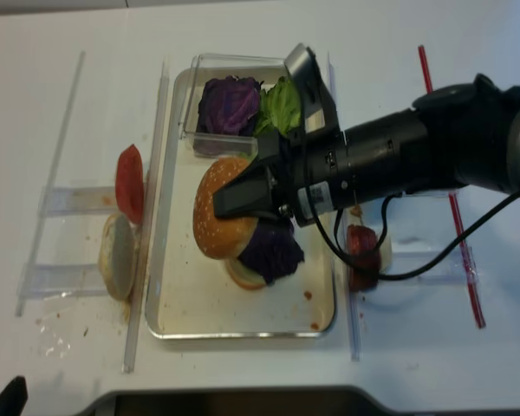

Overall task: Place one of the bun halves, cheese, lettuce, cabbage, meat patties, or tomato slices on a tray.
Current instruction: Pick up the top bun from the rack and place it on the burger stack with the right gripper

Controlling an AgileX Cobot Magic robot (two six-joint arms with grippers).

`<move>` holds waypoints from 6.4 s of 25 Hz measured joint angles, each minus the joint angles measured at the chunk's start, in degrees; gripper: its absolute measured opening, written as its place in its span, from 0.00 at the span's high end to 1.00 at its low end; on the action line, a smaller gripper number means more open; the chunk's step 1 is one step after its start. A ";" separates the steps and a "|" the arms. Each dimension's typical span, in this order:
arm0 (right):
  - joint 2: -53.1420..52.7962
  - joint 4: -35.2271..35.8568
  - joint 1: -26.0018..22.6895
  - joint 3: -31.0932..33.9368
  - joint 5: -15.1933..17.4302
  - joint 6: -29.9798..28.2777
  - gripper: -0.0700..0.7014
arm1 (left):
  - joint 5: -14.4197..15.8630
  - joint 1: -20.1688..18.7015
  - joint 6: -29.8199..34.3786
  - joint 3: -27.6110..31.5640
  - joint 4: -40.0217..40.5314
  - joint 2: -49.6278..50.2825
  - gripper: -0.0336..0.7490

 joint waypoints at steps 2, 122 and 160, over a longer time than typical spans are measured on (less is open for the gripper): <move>0.00 0.22 -0.79 0.00 0.13 -0.36 0.74 | 0.00 0.00 0.00 0.00 0.00 0.00 0.51; 6.87 -57.95 1.11 -20.23 -2.25 44.39 0.32 | 0.00 0.00 0.00 0.00 0.00 0.00 0.51; 4.42 -76.70 1.17 -31.18 7.75 62.61 0.32 | 0.00 0.00 0.00 0.00 0.00 0.00 0.51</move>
